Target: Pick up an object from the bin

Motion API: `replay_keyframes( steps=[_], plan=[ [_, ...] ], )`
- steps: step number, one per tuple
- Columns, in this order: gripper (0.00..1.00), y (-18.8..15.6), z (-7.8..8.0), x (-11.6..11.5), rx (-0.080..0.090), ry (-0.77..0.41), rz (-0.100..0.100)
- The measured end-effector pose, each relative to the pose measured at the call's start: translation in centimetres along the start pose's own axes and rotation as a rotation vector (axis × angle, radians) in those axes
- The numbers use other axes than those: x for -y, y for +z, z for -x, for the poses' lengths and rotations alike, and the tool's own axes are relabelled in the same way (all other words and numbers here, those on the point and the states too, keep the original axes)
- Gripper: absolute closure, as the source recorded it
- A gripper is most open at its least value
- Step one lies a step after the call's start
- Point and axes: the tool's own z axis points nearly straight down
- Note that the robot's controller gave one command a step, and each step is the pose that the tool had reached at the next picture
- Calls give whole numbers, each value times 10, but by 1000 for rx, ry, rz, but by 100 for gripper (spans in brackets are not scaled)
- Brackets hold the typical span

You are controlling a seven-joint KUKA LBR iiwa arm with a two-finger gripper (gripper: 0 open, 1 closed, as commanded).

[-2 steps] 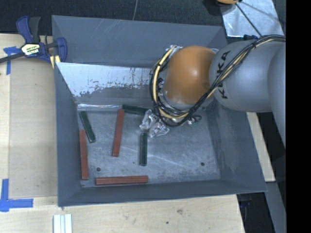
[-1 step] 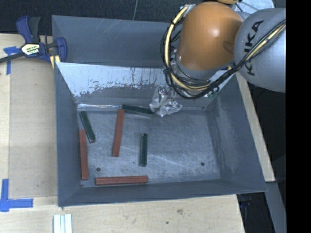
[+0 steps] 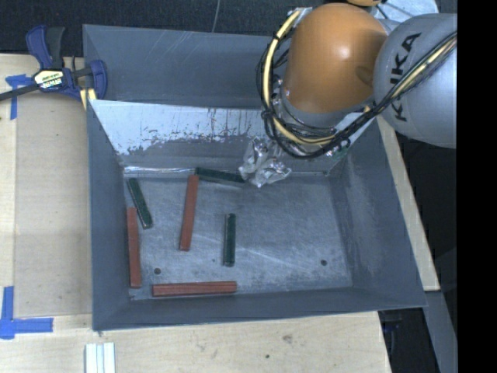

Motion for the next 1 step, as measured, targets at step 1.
replay_keyframes(
  steps=[1],
  plan=[
    [0,60,10,2,-2,83,1]
  ],
)
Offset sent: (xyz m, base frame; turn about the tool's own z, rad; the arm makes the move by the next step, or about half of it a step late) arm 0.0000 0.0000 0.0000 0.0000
